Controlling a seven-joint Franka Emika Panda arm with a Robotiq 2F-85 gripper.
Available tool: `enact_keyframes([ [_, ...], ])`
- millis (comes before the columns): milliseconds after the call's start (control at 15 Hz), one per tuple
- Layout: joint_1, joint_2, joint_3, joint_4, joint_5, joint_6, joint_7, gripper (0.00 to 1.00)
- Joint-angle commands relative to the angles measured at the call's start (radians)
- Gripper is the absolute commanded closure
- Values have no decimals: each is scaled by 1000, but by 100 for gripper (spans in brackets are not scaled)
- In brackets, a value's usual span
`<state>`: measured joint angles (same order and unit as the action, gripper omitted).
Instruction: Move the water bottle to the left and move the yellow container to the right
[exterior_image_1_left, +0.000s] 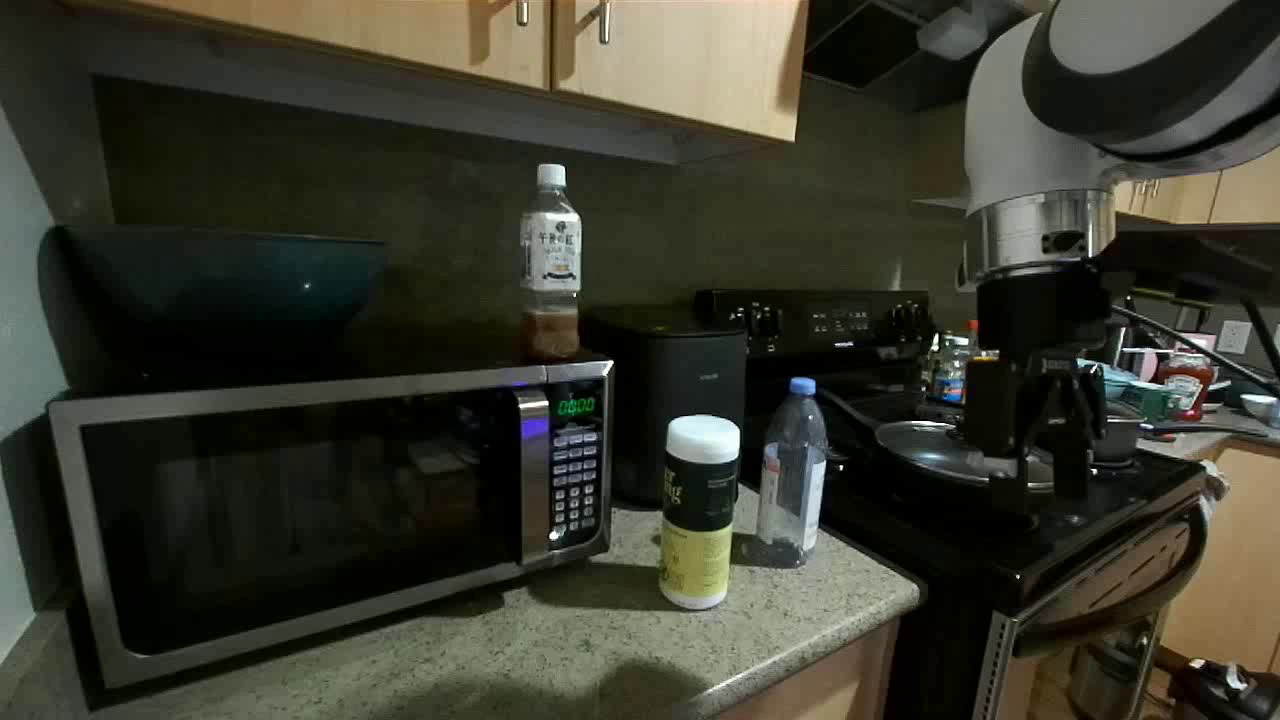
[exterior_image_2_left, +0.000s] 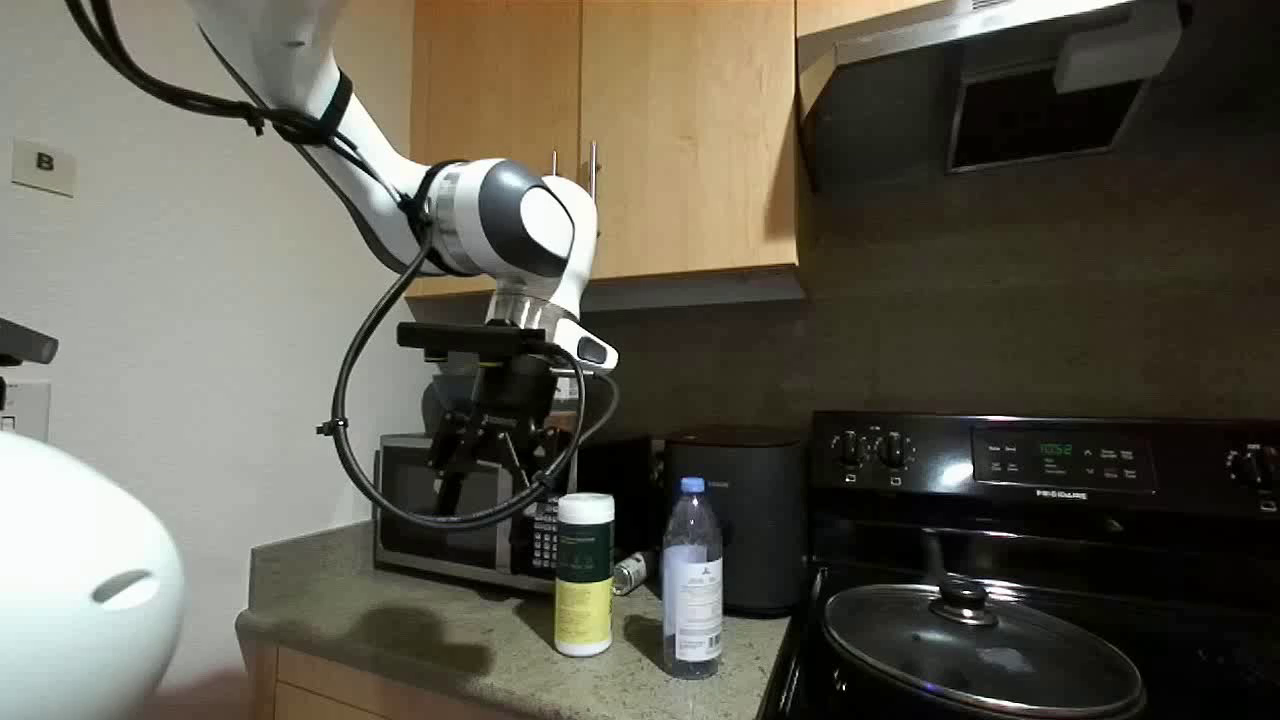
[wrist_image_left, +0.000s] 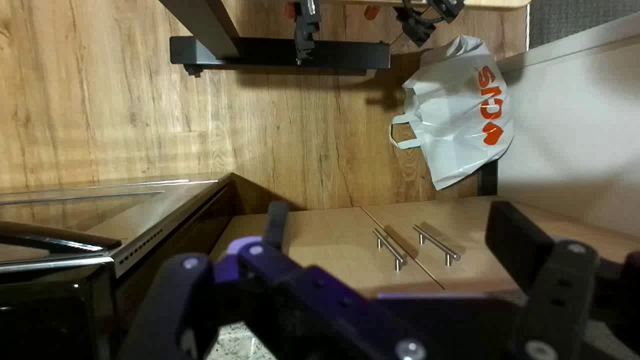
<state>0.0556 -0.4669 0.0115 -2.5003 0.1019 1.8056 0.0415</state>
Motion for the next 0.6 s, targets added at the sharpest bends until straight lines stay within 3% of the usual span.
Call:
enact_keyframes([
  [0, -9, 0, 8, 1, 3, -2, -3, 0],
  [533, -8, 8, 11, 8, -1, -1, -4, 0],
])
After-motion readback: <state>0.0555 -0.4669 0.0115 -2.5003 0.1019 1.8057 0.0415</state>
